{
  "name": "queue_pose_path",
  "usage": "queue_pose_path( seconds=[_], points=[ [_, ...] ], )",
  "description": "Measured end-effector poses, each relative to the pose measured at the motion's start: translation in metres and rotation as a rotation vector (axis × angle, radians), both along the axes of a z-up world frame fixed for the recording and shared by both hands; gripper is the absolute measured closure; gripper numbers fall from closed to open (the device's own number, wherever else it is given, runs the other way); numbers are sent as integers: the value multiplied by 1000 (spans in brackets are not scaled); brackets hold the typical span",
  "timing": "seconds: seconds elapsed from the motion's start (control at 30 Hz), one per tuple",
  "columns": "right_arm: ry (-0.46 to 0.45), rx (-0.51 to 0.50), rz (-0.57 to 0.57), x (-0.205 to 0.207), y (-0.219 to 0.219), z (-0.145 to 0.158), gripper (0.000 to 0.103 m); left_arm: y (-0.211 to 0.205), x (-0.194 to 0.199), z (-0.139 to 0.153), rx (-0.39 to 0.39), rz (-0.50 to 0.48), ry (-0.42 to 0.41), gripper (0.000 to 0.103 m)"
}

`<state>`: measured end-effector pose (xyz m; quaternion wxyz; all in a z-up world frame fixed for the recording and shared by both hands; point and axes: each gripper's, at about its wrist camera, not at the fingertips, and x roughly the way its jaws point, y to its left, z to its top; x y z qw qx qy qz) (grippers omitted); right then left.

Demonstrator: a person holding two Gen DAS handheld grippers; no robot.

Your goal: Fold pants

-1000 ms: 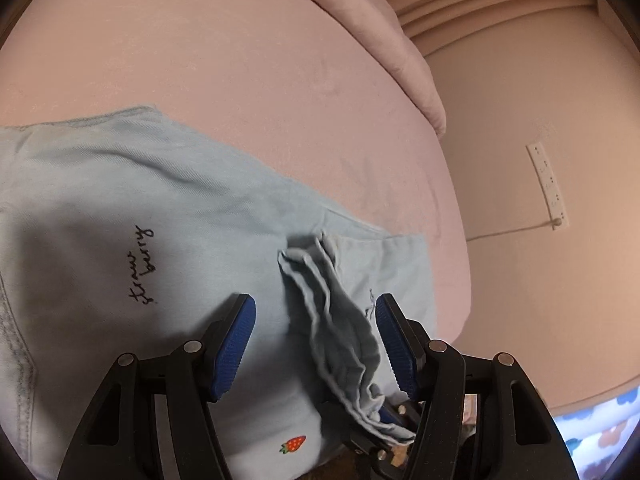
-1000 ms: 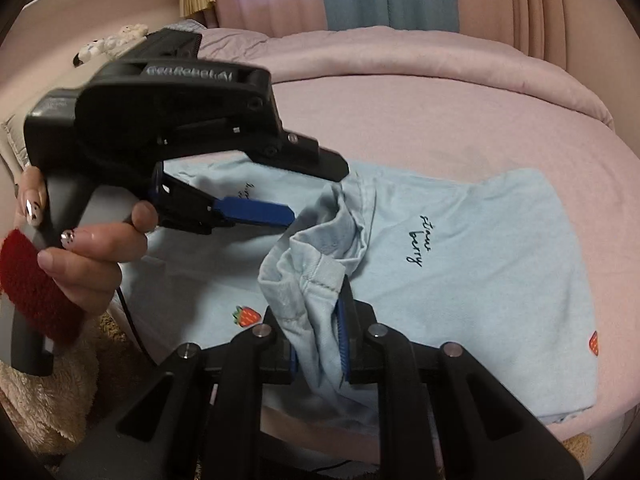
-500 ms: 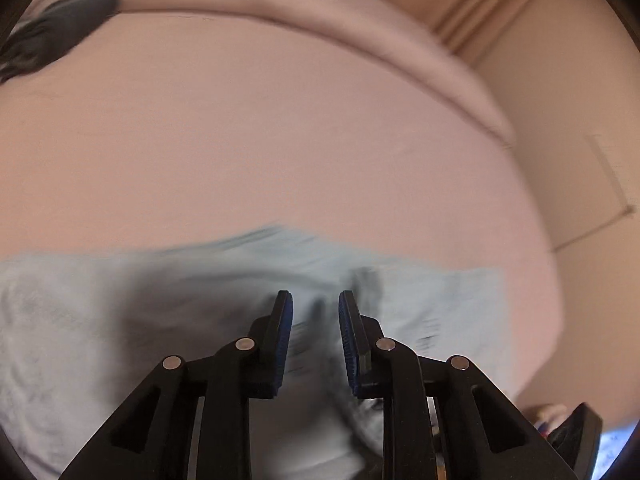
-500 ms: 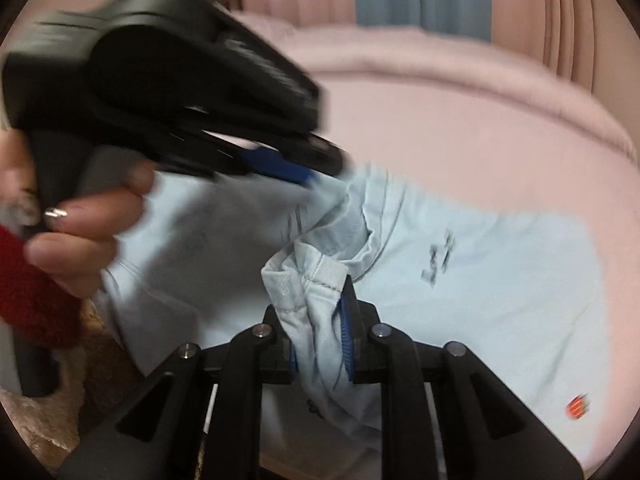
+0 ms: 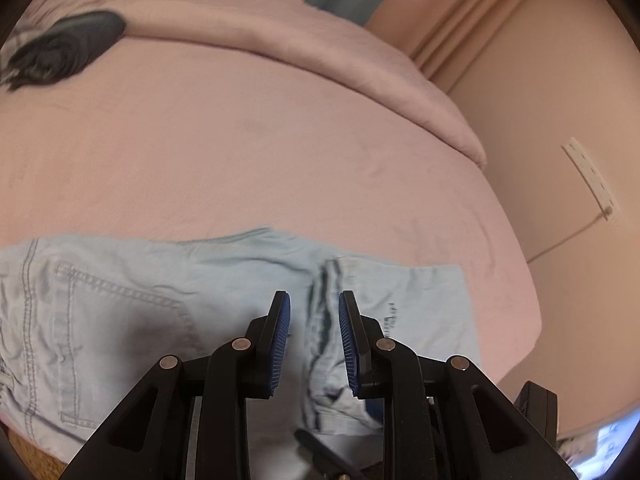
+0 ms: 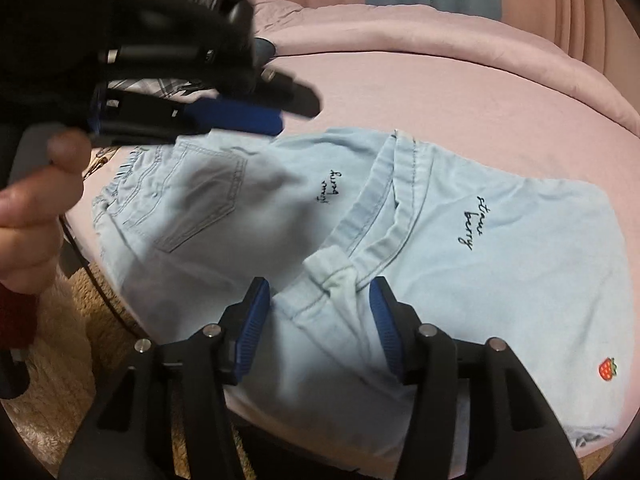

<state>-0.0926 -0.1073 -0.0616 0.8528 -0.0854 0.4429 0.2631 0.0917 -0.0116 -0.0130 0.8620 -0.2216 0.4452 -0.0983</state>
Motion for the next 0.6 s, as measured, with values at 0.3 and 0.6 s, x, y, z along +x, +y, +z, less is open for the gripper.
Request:
queue_pose_path(
  seconds=[0.3,0.6],
  points=[
    [-34,134,-217,-21,-90,40,50,-59,6,-29,52,-174,69,81],
    [31,85,-387,-7,-137,9,58,-64,-27,-65,157,-102,99,89]
  ],
)
